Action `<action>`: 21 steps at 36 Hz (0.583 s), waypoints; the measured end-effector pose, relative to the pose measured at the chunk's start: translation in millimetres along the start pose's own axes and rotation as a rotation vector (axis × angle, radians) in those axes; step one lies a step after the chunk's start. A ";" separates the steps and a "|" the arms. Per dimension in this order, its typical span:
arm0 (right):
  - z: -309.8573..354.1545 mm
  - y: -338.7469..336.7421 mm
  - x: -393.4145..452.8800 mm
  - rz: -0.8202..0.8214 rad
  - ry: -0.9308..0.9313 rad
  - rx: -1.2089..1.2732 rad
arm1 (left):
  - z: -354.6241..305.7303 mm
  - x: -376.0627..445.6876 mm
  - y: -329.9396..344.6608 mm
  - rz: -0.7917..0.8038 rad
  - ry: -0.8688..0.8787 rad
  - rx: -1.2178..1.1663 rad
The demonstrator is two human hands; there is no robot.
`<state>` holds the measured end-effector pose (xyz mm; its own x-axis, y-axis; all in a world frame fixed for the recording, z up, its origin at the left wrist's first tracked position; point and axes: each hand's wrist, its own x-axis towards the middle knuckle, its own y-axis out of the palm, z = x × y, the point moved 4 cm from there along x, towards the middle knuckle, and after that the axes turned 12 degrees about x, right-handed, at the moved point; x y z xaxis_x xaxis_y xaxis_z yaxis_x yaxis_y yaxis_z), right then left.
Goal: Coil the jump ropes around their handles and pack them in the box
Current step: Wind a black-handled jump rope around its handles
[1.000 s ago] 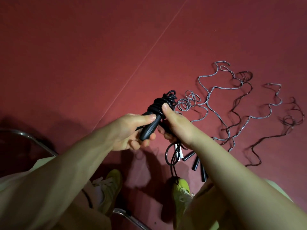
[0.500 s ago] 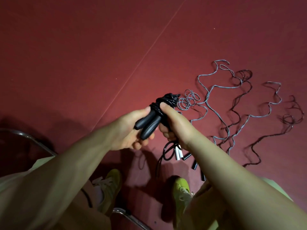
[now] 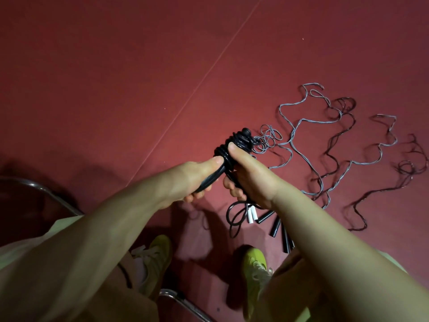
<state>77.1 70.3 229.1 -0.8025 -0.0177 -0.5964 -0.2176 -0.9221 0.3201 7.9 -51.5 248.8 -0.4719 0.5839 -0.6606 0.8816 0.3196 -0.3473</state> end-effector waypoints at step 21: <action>10.3 0.1 -3.5 -0.102 -0.195 0.017 | -1.4 1.9 -11.0 -0.233 0.051 0.270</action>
<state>74.1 74.2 238.7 -0.8678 0.1519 -0.4731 -0.3110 -0.9087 0.2785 -2.8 -52.8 252.3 -0.6546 0.5574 -0.5107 0.7173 0.2445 -0.6525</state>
